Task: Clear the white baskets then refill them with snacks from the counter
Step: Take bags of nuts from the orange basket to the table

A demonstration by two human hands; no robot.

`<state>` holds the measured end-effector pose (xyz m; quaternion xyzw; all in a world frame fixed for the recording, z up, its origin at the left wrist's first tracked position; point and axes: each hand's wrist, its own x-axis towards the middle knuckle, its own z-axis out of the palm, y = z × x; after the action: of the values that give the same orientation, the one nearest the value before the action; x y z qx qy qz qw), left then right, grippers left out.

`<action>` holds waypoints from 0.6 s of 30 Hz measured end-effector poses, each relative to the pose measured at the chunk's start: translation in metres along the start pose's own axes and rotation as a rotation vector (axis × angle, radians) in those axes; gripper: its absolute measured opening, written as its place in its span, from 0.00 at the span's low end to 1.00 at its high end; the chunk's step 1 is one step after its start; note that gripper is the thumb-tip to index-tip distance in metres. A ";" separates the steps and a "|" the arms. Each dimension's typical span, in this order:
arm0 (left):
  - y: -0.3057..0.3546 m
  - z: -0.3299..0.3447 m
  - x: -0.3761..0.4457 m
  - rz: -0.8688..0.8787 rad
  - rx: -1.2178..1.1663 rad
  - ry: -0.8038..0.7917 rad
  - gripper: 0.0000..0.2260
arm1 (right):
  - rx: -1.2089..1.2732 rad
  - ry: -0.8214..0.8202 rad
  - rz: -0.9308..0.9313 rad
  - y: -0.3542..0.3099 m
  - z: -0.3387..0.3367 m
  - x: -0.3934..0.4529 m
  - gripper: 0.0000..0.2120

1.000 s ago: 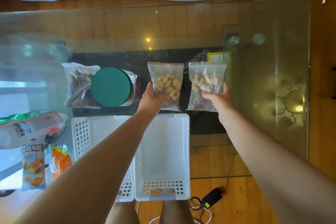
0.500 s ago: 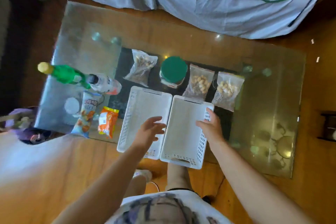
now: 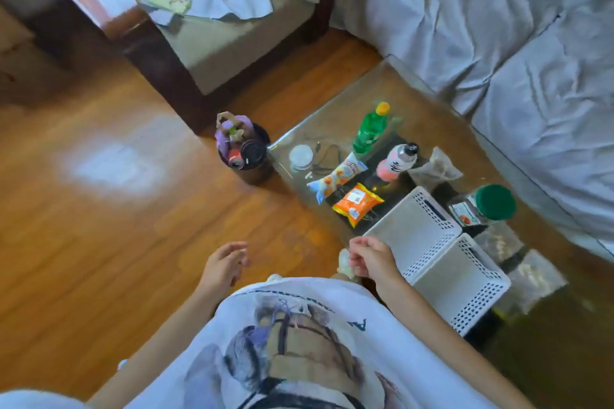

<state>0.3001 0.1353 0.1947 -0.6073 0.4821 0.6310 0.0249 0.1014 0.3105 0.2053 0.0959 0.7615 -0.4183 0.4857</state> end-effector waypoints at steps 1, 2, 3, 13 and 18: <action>-0.012 -0.022 -0.001 -0.016 -0.044 0.053 0.09 | -0.048 -0.012 -0.008 -0.005 0.015 -0.003 0.07; -0.024 -0.040 -0.003 -0.035 -0.082 0.097 0.09 | -0.091 -0.015 -0.017 -0.009 0.025 -0.004 0.07; -0.038 -0.059 -0.006 -0.064 -0.131 0.146 0.09 | -0.142 -0.028 -0.028 -0.014 0.040 -0.004 0.07; -0.113 -0.165 -0.024 -0.386 -0.652 0.371 0.11 | -0.539 -0.100 -0.030 -0.067 0.164 0.024 0.06; -0.091 -0.222 0.012 -0.421 -0.828 0.479 0.09 | -0.678 -0.136 -0.020 -0.113 0.251 0.044 0.15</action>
<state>0.5176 0.0354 0.1775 -0.7773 0.0516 0.5935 -0.2020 0.1820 0.0443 0.1856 -0.1065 0.8240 -0.1518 0.5353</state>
